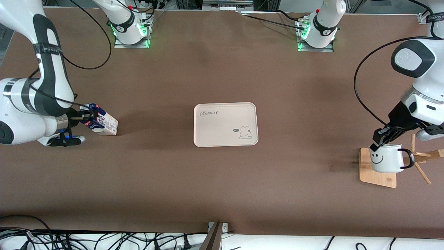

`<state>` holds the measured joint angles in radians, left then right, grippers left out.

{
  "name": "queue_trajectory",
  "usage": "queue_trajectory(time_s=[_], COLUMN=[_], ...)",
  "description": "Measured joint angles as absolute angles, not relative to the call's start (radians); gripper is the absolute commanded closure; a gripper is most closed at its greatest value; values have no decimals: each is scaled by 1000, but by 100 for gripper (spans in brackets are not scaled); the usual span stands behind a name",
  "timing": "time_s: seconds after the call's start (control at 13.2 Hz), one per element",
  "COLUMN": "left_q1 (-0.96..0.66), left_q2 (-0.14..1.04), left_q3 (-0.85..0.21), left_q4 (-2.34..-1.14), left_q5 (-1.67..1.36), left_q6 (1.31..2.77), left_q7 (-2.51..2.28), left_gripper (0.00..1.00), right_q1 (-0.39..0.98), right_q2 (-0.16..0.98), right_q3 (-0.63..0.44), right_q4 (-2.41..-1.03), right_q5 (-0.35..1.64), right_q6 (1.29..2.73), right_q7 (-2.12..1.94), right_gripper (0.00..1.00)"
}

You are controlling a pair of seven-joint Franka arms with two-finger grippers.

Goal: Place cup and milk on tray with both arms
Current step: 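Lift the milk carton with the right gripper while the left gripper lifts the mug, then carry the milk carton over the tray while the left gripper carries the mug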

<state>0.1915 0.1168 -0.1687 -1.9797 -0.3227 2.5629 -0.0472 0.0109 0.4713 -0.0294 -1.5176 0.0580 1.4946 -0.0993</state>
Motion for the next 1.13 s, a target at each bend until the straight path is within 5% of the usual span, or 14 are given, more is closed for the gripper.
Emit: queue_trajectory(time_s=[0.6,1.13], left_q1=[189,192], left_q2=[19,19], left_q3=[-259,-258], left_q4=[-1974,-1914], left_q5=[-217,-217], left_q6=[2341,2209], left_q7=[-48,-48], left_gripper=[100,100], right_q1=[44,190], right_q2=[359,422], right_q3=[348,381], right_q4=[-1456,-1451], right_q5=[66,150], right_q6=[1505,1650], right_q7=[269,384], right_gripper=[61,61])
